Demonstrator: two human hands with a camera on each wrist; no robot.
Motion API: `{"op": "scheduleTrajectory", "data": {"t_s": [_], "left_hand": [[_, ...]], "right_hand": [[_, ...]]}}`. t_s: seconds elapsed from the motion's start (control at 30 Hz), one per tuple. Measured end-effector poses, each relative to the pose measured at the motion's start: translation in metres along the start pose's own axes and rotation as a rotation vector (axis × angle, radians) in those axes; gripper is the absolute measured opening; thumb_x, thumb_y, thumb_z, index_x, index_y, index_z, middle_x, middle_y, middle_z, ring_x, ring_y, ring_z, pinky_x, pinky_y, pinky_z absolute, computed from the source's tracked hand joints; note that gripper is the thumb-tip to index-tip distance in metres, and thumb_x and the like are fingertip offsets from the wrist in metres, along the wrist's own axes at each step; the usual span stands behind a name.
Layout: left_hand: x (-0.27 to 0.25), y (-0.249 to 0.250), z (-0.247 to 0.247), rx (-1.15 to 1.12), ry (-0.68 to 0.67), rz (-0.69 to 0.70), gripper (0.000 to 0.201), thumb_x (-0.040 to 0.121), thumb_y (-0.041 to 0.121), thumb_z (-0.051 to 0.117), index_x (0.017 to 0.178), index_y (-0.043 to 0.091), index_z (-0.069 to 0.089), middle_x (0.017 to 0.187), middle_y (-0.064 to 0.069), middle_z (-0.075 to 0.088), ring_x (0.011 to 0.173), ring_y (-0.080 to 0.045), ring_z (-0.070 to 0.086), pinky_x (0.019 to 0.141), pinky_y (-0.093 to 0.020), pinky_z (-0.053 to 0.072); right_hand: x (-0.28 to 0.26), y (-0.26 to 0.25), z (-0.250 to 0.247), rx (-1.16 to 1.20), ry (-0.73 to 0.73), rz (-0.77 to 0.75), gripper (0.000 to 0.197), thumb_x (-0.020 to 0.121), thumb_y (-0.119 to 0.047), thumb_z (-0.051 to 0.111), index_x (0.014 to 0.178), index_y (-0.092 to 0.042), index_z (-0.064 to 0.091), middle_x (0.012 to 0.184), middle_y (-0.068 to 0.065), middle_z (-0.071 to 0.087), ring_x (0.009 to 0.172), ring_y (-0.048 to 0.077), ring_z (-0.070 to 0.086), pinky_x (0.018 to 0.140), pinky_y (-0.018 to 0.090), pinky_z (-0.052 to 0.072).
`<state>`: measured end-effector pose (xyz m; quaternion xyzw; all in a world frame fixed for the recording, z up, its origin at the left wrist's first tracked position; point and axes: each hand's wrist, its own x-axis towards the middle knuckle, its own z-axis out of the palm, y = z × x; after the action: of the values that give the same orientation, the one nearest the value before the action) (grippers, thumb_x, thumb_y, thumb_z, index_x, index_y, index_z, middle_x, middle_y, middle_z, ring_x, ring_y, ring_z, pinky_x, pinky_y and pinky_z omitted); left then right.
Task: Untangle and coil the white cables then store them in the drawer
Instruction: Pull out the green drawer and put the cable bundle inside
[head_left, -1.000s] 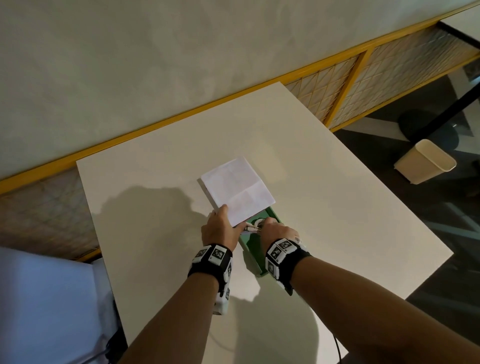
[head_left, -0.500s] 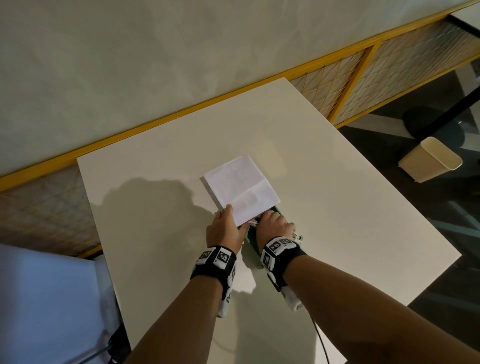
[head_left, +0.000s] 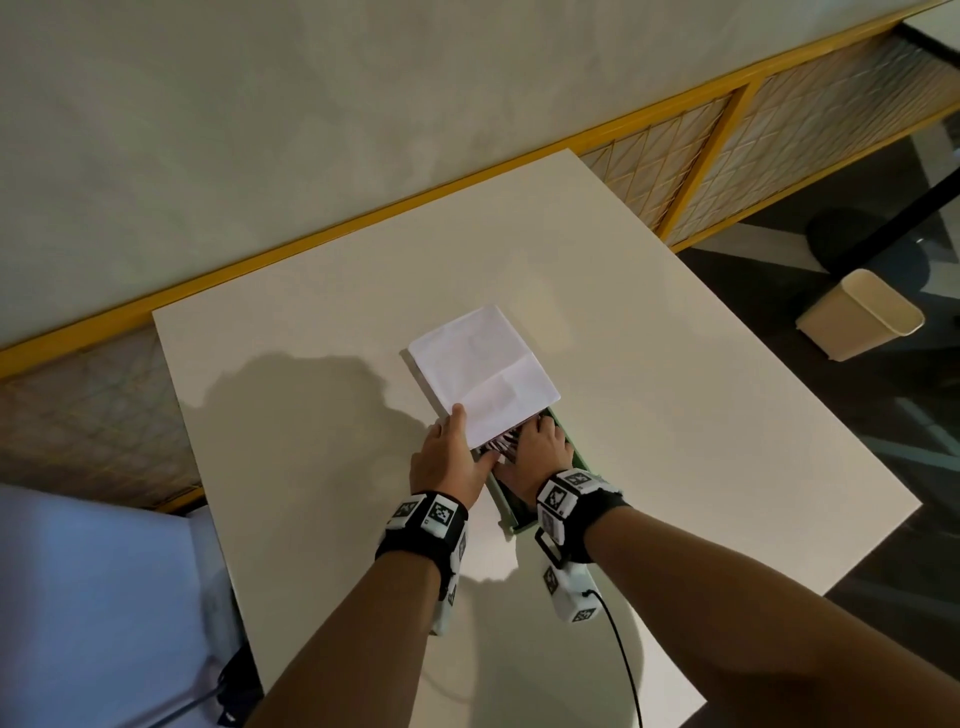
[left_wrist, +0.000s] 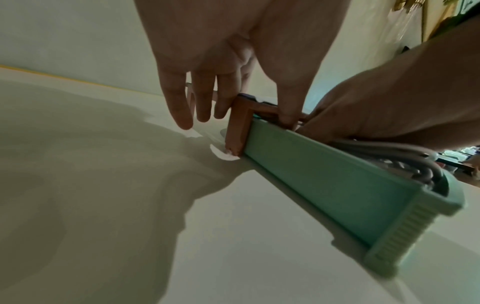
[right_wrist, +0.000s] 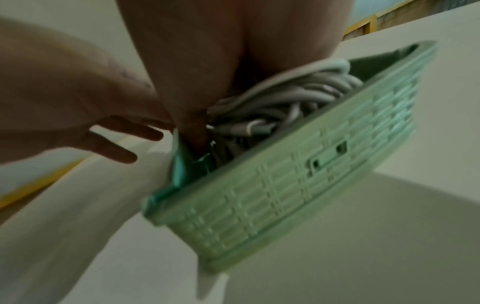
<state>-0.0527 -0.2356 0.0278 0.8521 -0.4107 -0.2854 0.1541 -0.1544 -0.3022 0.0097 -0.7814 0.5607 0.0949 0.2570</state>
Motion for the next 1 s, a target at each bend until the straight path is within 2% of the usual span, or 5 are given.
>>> {"op": "scheduleTrajectory", "data": {"t_s": [0.17, 0.33, 0.5, 0.67, 1.0], "left_hand": [[0.001, -0.003, 0.003, -0.033, 0.000, -0.001, 0.080, 0.086, 0.042, 0.063, 0.148, 0.014, 0.021, 0.145, -0.010, 0.045, 0.132, -0.029, 0.041, 0.101, -0.046, 0.042], [-0.002, -0.007, 0.004, -0.046, -0.014, 0.015, 0.076, 0.090, 0.041, 0.055, 0.151, 0.017, 0.017, 0.148, -0.010, 0.043, 0.132, -0.030, 0.043, 0.102, -0.045, 0.042], [-0.004, -0.010, -0.001, -0.114, 0.056, 0.024, 0.064, 0.094, 0.033, 0.047, 0.151, 0.020, 0.018, 0.155, -0.013, 0.028, 0.135, -0.031, 0.040, 0.106, -0.043, 0.040], [-0.004, -0.019, -0.002, -0.041, 0.092, 0.161, 0.054, 0.098, 0.019, 0.040, 0.149, 0.012, 0.025, 0.158, -0.011, 0.023, 0.146, -0.023, 0.021, 0.116, -0.033, 0.024], [-0.007, -0.022, -0.007, -0.002, 0.051, 0.214, 0.046, 0.099, 0.014, 0.036, 0.144, 0.008, 0.038, 0.155, -0.011, 0.031, 0.141, -0.022, 0.034, 0.112, -0.027, 0.027]], "right_hand": [[-0.020, 0.022, -0.023, 0.130, -0.079, -0.207, 0.075, 0.082, -0.037, 0.059, 0.142, -0.007, 0.025, 0.139, 0.013, 0.041, 0.129, 0.031, 0.036, 0.110, 0.039, 0.031], [-0.050, 0.067, -0.032, 0.075, 0.139, -0.344, 0.040, 0.087, -0.025, 0.055, 0.126, -0.016, 0.051, 0.126, 0.010, 0.051, 0.114, 0.031, 0.050, 0.098, 0.042, 0.043], [-0.070, 0.098, -0.026, -0.054, 0.140, -0.384, 0.052, 0.083, -0.031, 0.060, 0.132, -0.024, 0.043, 0.128, 0.006, 0.050, 0.112, 0.027, 0.052, 0.092, 0.040, 0.049], [-0.070, 0.103, -0.014, -0.294, 0.191, -0.581, 0.064, 0.060, -0.032, 0.081, 0.117, -0.023, 0.052, 0.104, 0.000, 0.066, 0.089, 0.020, 0.067, 0.069, 0.029, 0.058], [-0.045, 0.088, -0.016, -0.454, 0.233, -0.619, 0.047, 0.056, -0.027, 0.087, 0.099, -0.024, 0.068, 0.092, -0.002, 0.068, 0.075, 0.019, 0.066, 0.056, 0.027, 0.054]]}}
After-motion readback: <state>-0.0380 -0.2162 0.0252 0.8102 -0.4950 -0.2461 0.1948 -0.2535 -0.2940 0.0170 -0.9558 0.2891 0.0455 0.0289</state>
